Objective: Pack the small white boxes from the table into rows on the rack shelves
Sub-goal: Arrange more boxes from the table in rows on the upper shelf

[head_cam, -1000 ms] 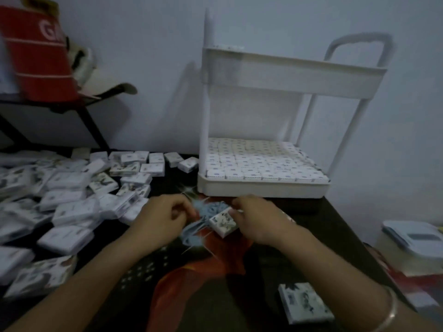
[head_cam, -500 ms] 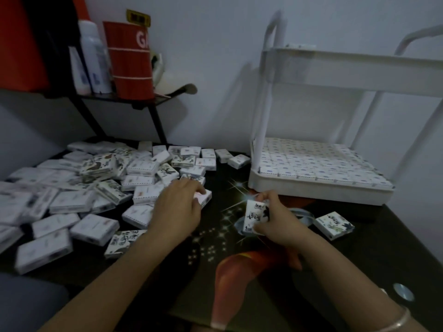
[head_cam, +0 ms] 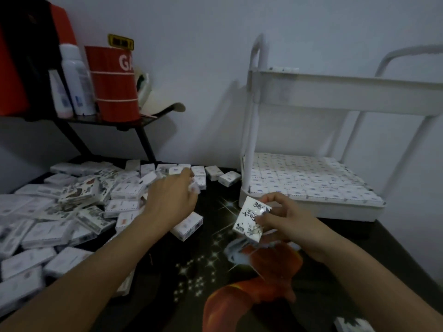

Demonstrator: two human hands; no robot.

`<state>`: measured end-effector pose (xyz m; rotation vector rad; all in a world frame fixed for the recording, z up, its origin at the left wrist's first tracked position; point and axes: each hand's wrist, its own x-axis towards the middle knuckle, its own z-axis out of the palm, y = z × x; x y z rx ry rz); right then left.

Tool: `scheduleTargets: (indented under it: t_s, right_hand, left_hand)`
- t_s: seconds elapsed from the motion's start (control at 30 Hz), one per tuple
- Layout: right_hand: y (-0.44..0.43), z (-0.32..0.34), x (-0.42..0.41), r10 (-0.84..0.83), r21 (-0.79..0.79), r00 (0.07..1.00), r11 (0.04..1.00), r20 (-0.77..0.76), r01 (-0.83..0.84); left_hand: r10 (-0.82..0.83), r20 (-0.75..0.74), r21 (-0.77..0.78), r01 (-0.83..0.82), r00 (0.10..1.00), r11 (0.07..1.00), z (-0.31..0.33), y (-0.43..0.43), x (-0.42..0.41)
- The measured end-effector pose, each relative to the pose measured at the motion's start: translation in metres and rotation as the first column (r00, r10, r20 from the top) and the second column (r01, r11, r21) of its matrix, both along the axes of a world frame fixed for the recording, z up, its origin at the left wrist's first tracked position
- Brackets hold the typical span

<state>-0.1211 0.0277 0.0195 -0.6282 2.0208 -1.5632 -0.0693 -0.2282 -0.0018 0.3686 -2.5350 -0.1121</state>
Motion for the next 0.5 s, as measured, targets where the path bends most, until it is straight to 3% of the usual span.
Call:
scheduleTargets:
  t_s: [0.1, 0.2, 0.33, 0.4, 0.5]
  right_hand:
    - [0.005, 0.038, -0.012, -0.014, -0.008, 0.985, 1.000, -0.173, 0.013]
    - [0.011, 0.091, -0.031, -0.048, -0.003, 0.913, 0.999, -0.406, 0.051]
    - [0.019, 0.169, -0.068, -0.066, 0.035, 0.766, 0.993, -0.640, 0.115]
    - [0.020, 0.207, -0.089, -0.078, 0.022, 0.720, 0.991, -0.689, 0.128]
    - [0.014, 0.259, -0.128, -0.177, -0.097, 0.678, 0.983, -0.714, 0.154]
  left_hand:
    - [-0.152, -0.147, 0.057, 0.162, 0.977, 0.985, 0.054, 0.016, -0.015]
    - [-0.250, -0.286, 0.037, 0.272, 0.925, 0.962, 0.126, 0.038, -0.035]
    - [-0.218, -0.464, -0.177, 0.151, 0.859, 0.973, 0.232, 0.061, -0.072]
    - [-0.222, -0.483, -0.272, 0.096, 0.847, 0.958, 0.282, 0.066, -0.092]
    - [-0.255, -0.378, -0.336, 0.125, 0.890, 0.934, 0.346, 0.068, -0.131]
